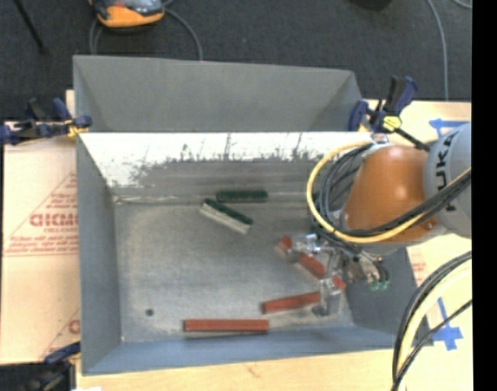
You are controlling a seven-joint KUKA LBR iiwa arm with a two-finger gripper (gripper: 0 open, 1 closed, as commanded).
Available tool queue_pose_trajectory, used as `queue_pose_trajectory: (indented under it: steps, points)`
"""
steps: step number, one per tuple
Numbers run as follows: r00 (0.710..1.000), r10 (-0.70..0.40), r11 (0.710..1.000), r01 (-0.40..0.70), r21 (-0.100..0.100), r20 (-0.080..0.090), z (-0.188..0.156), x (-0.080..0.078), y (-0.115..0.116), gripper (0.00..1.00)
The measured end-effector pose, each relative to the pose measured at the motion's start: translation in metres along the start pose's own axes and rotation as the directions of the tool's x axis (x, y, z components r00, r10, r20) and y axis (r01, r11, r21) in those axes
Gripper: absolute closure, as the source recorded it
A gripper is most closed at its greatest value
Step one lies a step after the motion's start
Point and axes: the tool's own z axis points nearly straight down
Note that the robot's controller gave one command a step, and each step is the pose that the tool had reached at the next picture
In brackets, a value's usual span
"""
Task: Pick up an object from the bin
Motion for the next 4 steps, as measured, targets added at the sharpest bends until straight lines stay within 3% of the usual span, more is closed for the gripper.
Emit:
queue_pose_trajectory:
  steps: [1,2,3,4]
  points:
    - [0.999,0.042,0.999,-0.042,-0.003,-0.003,0.035,0.015,0.051,1.0]
    - [0.999,0.041,0.999,-0.041,-0.003,-0.003,0.035,0.015,0.05,1.0]
    - [0.997,0.071,0.997,-0.071,-0.001,-0.004,-0.086,0.023,0.037,1.0]
    - [0.997,0.071,0.997,-0.071,-0.001,-0.004,-0.086,0.023,0.037,1.0]
